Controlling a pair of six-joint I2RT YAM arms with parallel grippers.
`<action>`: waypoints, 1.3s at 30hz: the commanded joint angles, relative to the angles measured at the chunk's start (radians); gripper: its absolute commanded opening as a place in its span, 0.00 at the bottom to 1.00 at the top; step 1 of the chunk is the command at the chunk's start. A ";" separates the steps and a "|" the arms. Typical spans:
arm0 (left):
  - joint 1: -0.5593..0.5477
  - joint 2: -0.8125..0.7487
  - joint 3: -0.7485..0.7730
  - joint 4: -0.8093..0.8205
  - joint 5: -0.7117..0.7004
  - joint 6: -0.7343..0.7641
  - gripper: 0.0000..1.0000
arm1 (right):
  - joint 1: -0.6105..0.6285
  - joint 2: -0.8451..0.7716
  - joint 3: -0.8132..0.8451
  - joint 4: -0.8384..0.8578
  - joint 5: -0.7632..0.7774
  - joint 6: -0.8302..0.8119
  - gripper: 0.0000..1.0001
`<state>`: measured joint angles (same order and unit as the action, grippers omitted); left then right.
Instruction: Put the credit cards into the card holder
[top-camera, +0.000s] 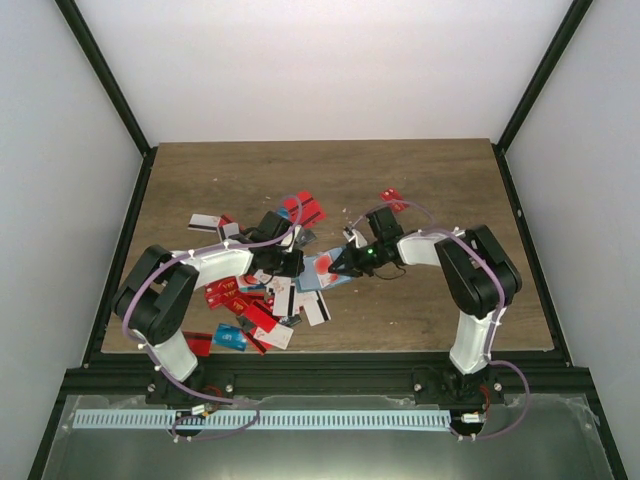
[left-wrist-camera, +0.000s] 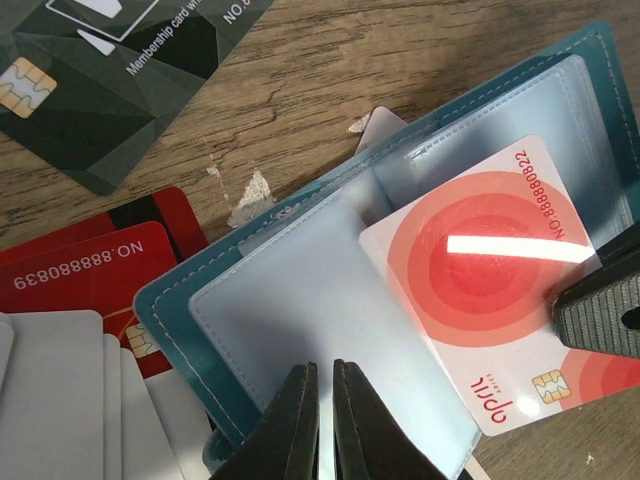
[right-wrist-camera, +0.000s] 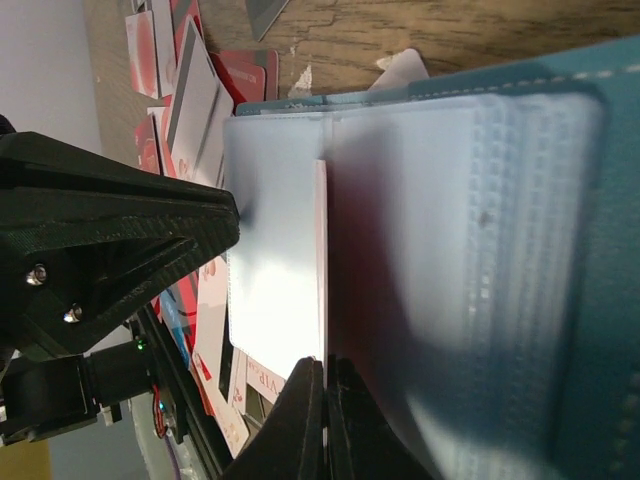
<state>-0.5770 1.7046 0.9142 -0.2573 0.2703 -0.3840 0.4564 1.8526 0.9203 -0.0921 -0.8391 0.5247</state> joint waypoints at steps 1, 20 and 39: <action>-0.004 -0.009 -0.004 -0.022 -0.017 0.010 0.08 | 0.017 0.020 0.037 0.035 -0.049 0.025 0.01; -0.010 0.005 -0.016 -0.031 -0.045 0.010 0.09 | 0.016 0.085 0.085 0.052 -0.064 0.017 0.01; -0.010 0.008 -0.035 -0.027 -0.048 0.003 0.09 | 0.017 0.131 0.081 0.099 -0.113 -0.037 0.01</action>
<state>-0.5831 1.6981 0.9009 -0.2695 0.2291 -0.3847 0.4618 1.9694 1.0073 -0.0330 -0.9283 0.4908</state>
